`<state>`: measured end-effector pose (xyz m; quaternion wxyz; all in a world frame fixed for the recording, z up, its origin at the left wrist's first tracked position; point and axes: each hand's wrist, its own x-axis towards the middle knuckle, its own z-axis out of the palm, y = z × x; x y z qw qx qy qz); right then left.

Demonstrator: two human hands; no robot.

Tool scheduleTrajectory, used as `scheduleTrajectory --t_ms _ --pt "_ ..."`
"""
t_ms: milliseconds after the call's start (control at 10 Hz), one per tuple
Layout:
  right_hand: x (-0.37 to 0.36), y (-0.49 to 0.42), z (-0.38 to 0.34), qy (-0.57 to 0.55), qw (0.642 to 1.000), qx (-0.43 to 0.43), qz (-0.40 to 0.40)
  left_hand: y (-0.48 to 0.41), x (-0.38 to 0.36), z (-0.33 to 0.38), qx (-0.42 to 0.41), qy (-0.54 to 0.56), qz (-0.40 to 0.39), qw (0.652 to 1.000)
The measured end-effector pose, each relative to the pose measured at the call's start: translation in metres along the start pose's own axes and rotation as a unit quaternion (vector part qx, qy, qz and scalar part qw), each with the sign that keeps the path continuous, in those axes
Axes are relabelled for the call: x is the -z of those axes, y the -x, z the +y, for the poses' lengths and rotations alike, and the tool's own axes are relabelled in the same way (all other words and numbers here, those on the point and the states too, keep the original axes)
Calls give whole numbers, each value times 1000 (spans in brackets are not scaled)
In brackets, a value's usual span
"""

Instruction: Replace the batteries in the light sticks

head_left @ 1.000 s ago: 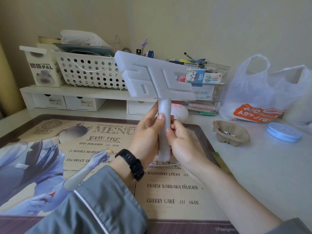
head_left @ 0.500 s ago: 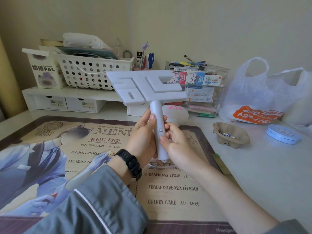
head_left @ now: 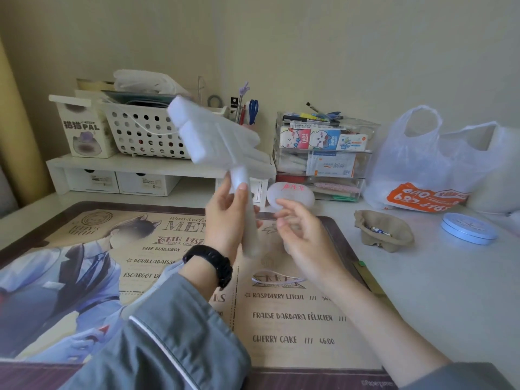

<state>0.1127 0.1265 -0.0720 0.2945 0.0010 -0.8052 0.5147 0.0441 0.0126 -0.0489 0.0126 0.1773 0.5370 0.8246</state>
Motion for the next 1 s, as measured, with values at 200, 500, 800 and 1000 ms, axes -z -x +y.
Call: scheduleTrajectory --t_ms 200,500,800,1000 --pt "9 4 12 390 918 -28 -68 -13 24 -10 -95 -308 89 942" --pt "13 2 32 412 905 -109 9 -10 34 -27 8 -553 56 831" --pt "17 -1 35 358 928 -101 -13 -10 30 -27 49 -524 53 848" --pt "20 -2 34 322 942 -89 -22 -17 36 -29 67 -482 29 873"
